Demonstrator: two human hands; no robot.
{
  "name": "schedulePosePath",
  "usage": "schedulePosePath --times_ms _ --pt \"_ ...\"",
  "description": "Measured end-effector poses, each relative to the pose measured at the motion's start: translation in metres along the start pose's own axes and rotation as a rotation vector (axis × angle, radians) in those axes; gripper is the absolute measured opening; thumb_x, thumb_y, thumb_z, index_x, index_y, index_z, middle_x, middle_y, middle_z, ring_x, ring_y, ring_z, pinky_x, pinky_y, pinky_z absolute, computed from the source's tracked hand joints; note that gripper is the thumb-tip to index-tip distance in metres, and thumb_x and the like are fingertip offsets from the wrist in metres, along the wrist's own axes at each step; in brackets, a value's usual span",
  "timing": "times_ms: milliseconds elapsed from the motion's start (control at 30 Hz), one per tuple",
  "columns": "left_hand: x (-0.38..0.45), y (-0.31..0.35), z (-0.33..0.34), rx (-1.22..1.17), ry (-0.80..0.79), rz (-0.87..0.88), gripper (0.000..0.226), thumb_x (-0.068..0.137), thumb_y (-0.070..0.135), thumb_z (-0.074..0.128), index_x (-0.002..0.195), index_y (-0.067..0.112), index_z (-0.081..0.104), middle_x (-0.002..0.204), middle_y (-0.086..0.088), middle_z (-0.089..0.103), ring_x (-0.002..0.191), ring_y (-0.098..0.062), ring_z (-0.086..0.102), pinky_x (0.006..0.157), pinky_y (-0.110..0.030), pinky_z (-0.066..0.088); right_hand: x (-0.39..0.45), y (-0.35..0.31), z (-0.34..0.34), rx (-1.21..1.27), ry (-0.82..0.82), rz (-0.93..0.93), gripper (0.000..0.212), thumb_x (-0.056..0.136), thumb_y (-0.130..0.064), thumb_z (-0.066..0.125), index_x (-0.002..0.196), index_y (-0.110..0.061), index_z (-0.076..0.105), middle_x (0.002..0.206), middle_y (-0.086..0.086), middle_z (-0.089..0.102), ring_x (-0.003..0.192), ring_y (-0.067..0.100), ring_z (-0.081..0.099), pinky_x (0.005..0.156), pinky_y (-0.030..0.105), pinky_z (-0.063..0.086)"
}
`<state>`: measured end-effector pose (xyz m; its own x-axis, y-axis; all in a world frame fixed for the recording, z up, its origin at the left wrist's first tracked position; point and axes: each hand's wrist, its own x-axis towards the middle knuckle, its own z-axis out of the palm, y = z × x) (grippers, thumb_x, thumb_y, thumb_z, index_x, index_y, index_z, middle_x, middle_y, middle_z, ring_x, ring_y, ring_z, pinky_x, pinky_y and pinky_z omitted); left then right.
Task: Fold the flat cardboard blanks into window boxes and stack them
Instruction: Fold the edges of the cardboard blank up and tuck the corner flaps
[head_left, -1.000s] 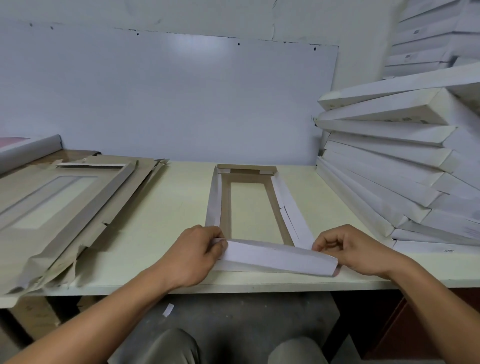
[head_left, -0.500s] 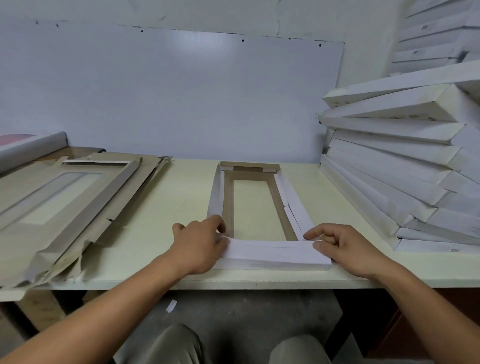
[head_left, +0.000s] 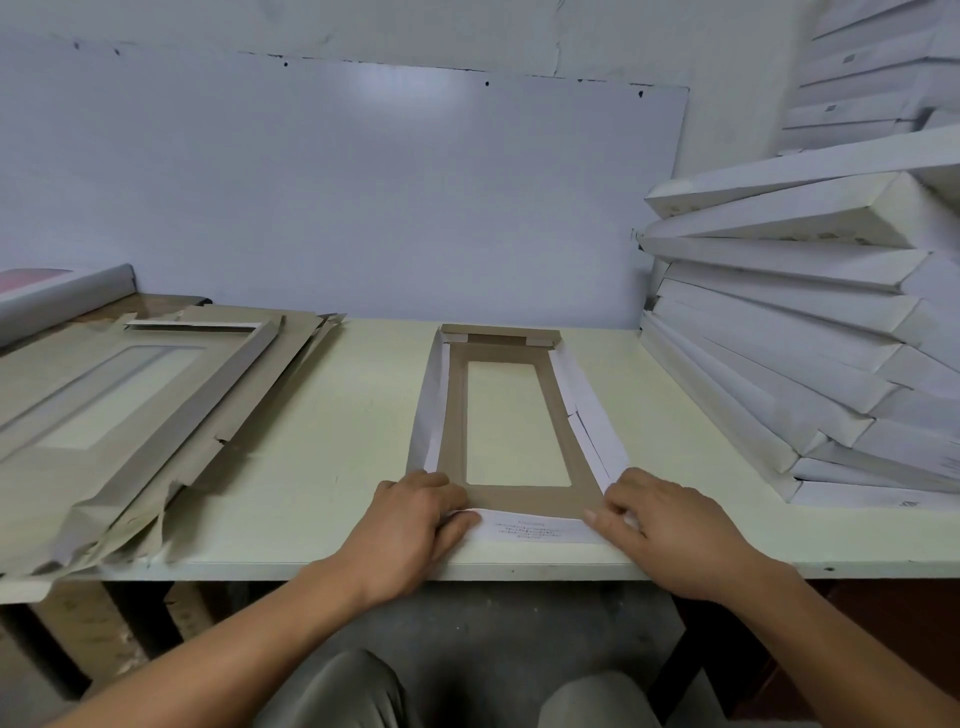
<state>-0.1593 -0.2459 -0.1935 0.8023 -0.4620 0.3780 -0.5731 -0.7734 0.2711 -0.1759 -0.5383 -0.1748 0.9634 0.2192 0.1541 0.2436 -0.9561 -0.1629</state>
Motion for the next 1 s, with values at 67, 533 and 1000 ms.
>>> schedulePosePath --times_ms 67,533,1000 --pt "0.001 0.001 0.001 -0.008 0.000 -0.009 0.028 0.101 0.036 0.048 0.082 0.018 0.056 0.070 0.013 0.036 0.076 -0.012 0.037 0.071 -0.029 0.029 -0.003 0.000 -0.002 -0.052 -0.032 -0.038 0.041 0.096 -0.065 0.031 0.072 -0.034 0.043 0.083 -0.012 0.050 0.071 0.007 0.051 0.060 0.023 0.035" --pt "0.000 0.008 -0.003 0.007 -0.078 -0.034 0.029 0.102 0.031 0.043 0.082 0.013 0.053 0.077 0.005 0.047 0.081 -0.018 0.044 0.076 -0.035 0.040 -0.006 -0.009 -0.017 -0.308 -0.082 0.003 0.023 0.100 -0.040 0.037 0.100 -0.026 0.055 0.098 -0.006 0.060 0.087 0.019 0.059 0.061 0.034 0.034" --pt "-0.007 0.043 -0.012 -0.371 0.198 -0.017 0.017 0.100 0.041 0.048 0.094 0.029 0.059 0.089 0.012 0.053 0.088 -0.006 0.050 0.078 -0.022 0.040 0.037 -0.046 -0.048 -0.746 0.208 -0.048 0.032 0.091 -0.010 0.044 0.122 -0.020 0.041 0.107 0.005 0.051 0.067 0.025 0.063 0.042 0.030 0.013"
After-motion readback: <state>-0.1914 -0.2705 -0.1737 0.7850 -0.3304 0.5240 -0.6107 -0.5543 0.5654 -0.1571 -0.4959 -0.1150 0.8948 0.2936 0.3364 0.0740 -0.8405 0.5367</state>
